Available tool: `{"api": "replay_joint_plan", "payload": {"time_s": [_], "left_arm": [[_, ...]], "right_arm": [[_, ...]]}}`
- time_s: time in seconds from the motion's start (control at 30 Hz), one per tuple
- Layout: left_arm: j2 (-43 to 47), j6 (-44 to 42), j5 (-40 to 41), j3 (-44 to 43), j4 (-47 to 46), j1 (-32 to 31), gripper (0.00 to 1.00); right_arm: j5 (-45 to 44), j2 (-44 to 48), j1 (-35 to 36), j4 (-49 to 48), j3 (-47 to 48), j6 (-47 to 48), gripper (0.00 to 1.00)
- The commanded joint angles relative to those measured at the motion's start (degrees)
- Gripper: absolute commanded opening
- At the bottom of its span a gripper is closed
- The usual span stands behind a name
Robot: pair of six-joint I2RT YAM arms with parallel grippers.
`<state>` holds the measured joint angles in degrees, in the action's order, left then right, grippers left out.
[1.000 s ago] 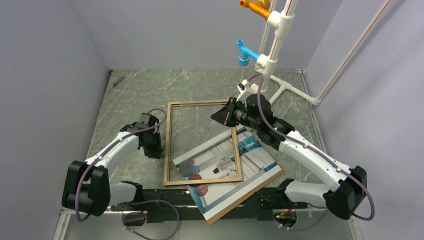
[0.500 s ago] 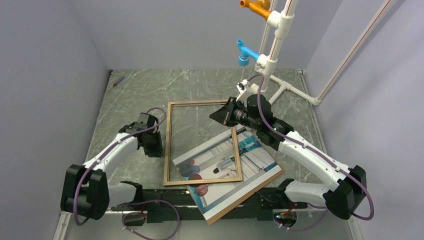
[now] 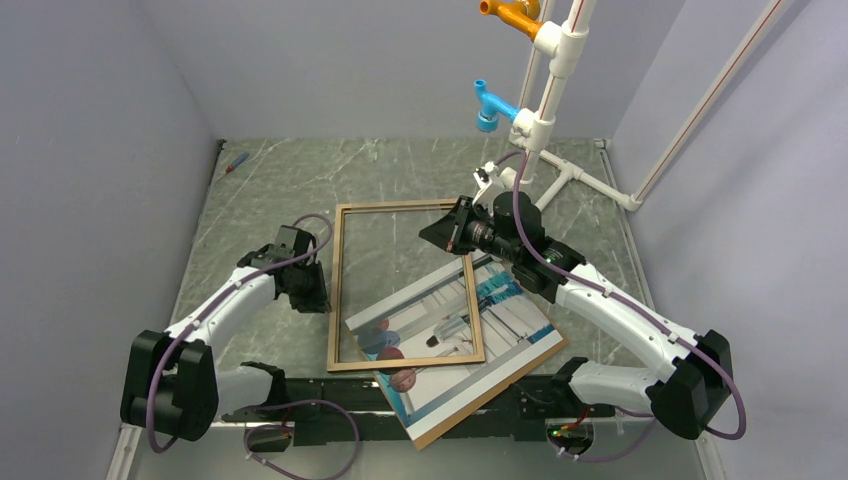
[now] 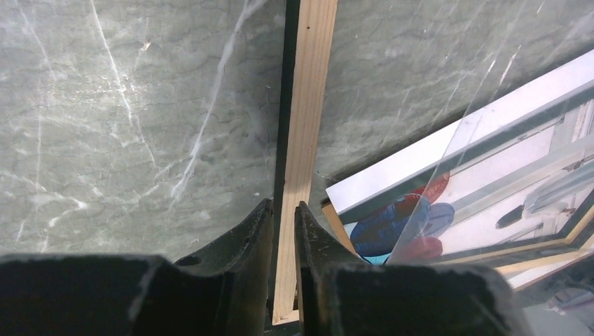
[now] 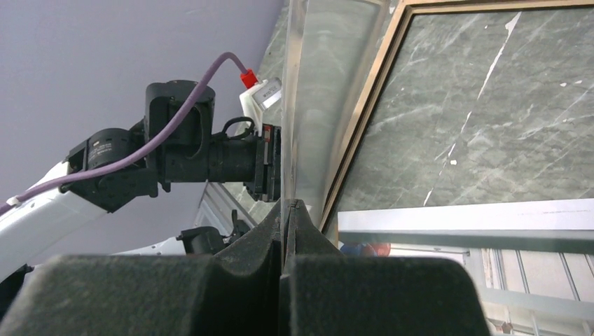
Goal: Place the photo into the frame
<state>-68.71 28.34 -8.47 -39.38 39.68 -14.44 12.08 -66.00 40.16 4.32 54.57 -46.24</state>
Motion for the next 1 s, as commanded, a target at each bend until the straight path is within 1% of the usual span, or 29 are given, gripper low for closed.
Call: {"api": "replay_joint_plan", "payload": {"time_s": [0.0,0.1,0.47,0.97], "left_arm": [[0.3,0.9,-2.0,1.5,-2.8,-0.2,0.21],[-0.4,1.0,-2.1,1.9,-3.6,-0.2,0.17],[-2.8,1.5,-2.8,4.2,-6.3,-0.2,0.13],[-4.9,1.0,-2.5,3.8,-6.5,-0.2,0.08]], "right_arm": [[-0.7,2.0,-0.4,-6.2,0.4,0.4,0.0],[-0.9,1.9,-0.5,-7.2,0.2,0.3,0.0],[0.8,-0.8,-0.9,-10.1,-0.5,-0.5,0.0],[2.1,-2.3,-1.2,-13.4,-3.3,-2.8,0.0]]}}
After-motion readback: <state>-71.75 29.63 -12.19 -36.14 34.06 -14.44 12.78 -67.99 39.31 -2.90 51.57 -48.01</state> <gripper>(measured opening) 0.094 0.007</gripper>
